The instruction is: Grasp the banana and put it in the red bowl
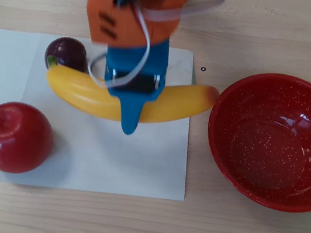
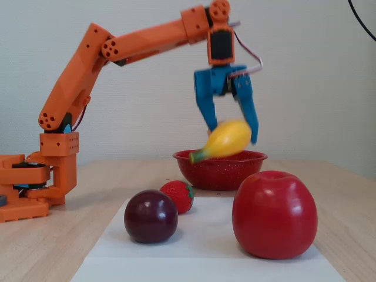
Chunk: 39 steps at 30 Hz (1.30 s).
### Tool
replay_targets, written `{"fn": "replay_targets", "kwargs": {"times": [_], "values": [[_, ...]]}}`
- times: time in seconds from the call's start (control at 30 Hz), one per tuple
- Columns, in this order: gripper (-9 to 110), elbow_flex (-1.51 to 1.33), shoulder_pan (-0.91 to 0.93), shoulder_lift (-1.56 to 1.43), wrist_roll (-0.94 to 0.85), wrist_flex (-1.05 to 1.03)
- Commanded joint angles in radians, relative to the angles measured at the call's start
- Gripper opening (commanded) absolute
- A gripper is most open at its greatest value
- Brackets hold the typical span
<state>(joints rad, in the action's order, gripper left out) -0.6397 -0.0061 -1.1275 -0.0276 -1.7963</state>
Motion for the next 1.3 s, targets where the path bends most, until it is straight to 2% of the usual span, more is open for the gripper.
{"fn": "replay_targets", "kwargs": {"times": [0.0,0.33,0.7,0.93,1.27], "values": [[0,0.132,-0.006,-0.221,-0.014,-0.141],[0,0.072,0.071,-0.356,-0.029,-0.141],[0,-0.028,0.367,-0.437,-0.126,-0.058],[0,-0.144,0.531,-0.442,-0.183,0.084],[0,-0.278,0.634,-0.357,-0.184,0.333]]}}
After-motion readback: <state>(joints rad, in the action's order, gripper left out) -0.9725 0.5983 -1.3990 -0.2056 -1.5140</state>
